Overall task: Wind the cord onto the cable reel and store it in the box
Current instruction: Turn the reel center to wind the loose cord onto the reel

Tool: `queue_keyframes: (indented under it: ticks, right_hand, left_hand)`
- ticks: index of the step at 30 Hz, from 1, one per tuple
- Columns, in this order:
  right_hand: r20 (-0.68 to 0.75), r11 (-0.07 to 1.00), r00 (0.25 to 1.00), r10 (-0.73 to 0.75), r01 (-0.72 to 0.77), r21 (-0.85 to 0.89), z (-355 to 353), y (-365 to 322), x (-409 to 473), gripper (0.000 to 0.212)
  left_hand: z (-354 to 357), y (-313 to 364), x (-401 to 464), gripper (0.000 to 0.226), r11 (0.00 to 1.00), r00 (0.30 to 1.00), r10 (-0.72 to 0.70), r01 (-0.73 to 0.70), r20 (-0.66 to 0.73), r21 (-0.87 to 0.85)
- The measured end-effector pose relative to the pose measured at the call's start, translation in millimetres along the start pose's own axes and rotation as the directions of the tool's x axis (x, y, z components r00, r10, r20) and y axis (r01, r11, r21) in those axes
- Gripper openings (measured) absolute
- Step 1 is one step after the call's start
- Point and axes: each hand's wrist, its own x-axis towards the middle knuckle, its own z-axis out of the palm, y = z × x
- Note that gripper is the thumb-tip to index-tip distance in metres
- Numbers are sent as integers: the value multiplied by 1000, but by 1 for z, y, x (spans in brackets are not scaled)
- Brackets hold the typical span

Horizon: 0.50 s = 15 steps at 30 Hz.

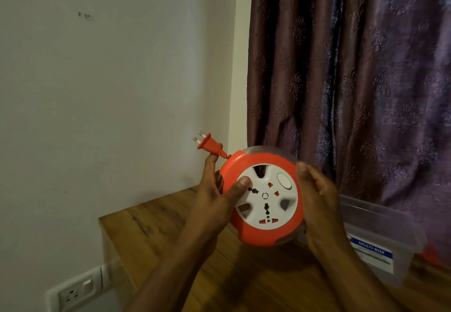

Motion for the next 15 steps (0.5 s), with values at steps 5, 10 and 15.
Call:
queue_keyframes:
  ticks: [5, 10, 15]
  right_hand:
    - [41, 999, 999, -7, 9, -43, -1, -2, 0, 41]
    - [40, 999, 999, -24, 26, -46, 2, -5, -1, 40]
    - [27, 999, 999, -27, 29, -38, 1, -3, 1, 32]
  left_hand:
    - [-6, -1, 0, 80, 1000, 1000, -11, 11, 11, 23]
    - [-7, -4, -2, 55, 998, 998, -49, 48, -40, -29]
    - [0, 3, -4, 43, 959, 974, -176, 138, -139, -249]
